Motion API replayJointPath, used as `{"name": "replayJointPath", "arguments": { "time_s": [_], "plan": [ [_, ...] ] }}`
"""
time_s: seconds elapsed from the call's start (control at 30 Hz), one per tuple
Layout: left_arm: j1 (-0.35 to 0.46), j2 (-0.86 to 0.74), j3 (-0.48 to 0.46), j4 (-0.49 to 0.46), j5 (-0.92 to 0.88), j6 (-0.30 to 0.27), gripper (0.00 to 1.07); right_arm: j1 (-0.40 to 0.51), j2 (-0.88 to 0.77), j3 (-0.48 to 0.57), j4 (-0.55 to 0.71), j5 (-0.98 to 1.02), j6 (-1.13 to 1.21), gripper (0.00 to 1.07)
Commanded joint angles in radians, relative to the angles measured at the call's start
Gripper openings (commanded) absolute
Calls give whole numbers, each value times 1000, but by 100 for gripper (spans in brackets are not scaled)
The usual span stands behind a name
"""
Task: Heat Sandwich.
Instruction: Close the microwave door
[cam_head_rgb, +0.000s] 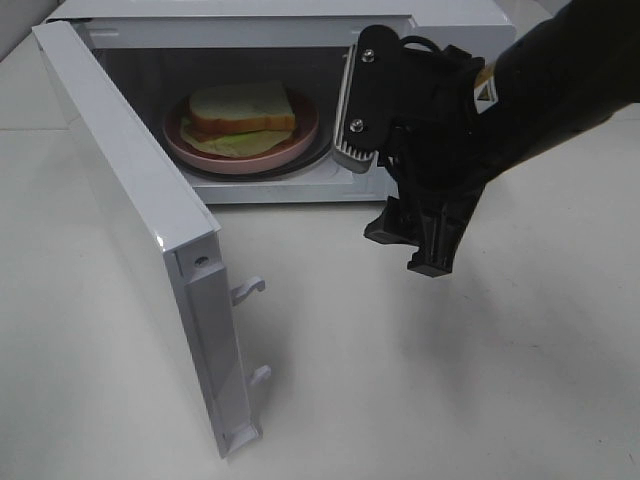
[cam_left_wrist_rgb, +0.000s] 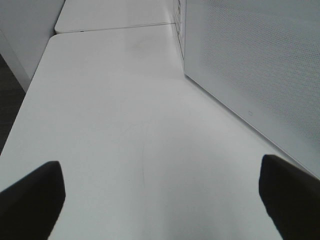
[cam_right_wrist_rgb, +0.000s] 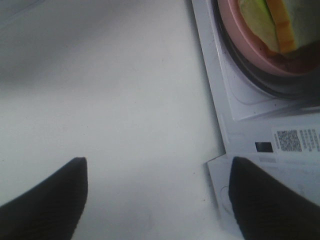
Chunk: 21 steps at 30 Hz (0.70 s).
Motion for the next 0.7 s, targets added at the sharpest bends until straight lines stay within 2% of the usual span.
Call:
{"name": "replayJointPath", "arguments": {
  "time_s": [0.03, 0.4, 0.7],
  "plan": [
    [2, -23, 1, 1, -8, -2, 103, -3, -64, 41, 0, 2, 108, 76],
    [2, -23, 1, 1, -8, -2, 103, -3, -252, 157, -1, 101, 407, 76],
    [2, -23, 1, 1, -8, -2, 103, -3, -404, 169, -39, 250, 564, 76]
  ]
}}
